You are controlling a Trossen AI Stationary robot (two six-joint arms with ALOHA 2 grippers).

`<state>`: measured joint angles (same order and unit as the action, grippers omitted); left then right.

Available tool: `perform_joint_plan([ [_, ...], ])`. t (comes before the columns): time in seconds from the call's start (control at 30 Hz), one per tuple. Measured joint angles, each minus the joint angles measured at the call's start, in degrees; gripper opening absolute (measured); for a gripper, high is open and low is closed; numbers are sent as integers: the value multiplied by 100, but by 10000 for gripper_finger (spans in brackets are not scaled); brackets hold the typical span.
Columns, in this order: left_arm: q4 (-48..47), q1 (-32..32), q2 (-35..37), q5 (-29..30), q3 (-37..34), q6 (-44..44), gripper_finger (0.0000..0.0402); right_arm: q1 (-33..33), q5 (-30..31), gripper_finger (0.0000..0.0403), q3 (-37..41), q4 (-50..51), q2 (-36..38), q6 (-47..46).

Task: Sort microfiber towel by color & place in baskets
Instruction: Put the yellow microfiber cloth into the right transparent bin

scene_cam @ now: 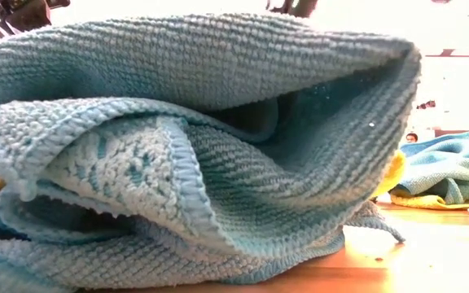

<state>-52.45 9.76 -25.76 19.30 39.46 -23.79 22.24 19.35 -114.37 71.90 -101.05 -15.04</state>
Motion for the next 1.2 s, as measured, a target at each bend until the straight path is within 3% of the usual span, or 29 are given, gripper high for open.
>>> perform_joint_plan([
  [0.27, 2, 2, -7, 78, 0, -9, 83, -200, 859, 0, 0, 1022, 1293, -984],
  [0.57, 2, 2, -7, 283, 0, -8, 83, -274, 1998, 0, 0, 1811, 2160, -1807],
  [0.97, 0, 2, -7, 283, 0, -7, 83, -236, 2517, 0, 0, 1813, 2611, -1969],
  [1.2, 0, 2, -7, 286, 0, -7, 83, -236, 2256, 0, 157, 1805, 2646, -2278],
])
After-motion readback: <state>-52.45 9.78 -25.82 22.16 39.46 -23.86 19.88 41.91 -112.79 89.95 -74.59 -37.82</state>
